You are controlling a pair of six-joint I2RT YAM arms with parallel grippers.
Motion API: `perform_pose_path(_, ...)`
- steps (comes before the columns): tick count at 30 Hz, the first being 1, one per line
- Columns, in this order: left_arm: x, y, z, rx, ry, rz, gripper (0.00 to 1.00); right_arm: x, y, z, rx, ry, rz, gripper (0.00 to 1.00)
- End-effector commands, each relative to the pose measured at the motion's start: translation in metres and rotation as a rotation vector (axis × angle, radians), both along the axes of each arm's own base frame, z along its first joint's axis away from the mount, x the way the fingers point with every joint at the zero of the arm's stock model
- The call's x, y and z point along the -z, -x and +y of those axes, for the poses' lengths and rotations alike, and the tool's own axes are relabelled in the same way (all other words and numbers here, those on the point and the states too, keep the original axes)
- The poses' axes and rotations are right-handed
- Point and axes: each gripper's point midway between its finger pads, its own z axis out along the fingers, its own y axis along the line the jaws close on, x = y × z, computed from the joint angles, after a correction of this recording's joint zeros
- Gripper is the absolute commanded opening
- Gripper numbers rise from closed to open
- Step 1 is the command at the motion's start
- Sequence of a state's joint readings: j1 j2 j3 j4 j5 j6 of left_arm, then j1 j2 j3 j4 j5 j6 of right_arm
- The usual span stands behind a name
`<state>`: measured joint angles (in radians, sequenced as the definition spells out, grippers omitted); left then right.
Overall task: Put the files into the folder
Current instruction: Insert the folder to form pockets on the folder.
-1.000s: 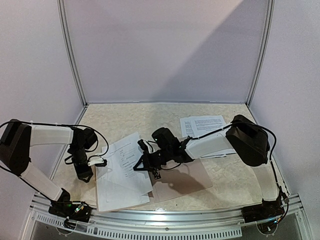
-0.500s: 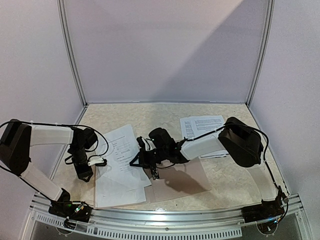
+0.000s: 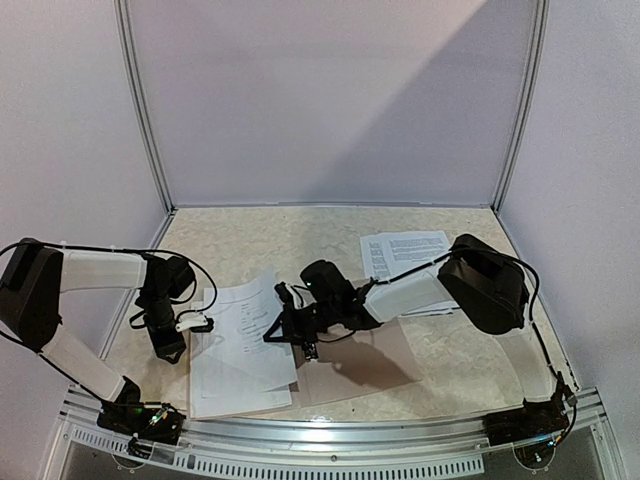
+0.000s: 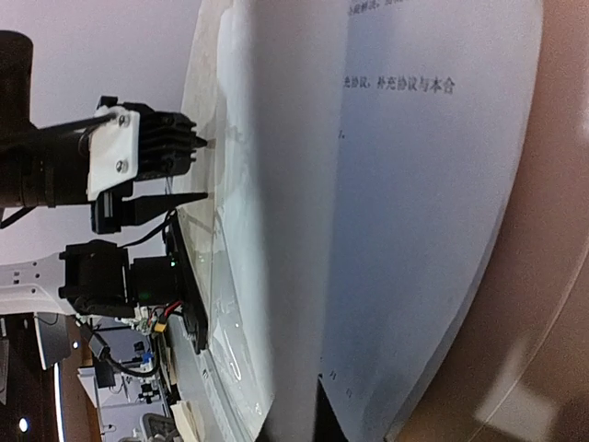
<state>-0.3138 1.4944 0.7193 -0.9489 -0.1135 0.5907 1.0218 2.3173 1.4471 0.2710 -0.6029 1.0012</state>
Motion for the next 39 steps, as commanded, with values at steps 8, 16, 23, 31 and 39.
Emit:
perform_pose_path(8,-0.052,-0.02,-0.051,0.029,0.265,-0.058,0.66,-0.025,0.022,0.004,-0.067,-0.097,0.021,0.0)
perform_pose_path(16,-0.089,0.028,-0.161,0.395,0.659,0.041,0.98,0.004,0.023,-0.003,-0.042,-0.057,0.059,0.0)
perform_pose_path(23,-0.057,0.038,-0.189,0.516,0.662,0.175,1.0,0.025,0.023,-0.012,0.006,-0.009,0.102,0.0)
perform_pose_path(31,-0.029,0.076,-0.194,0.696,0.624,0.329,0.96,0.037,0.008,-0.022,0.059,0.011,0.083,0.0)
perform_pose_path(39,-0.005,0.092,-0.189,0.809,0.519,0.368,0.92,0.045,-0.002,-0.026,0.101,0.054,0.071,0.0)
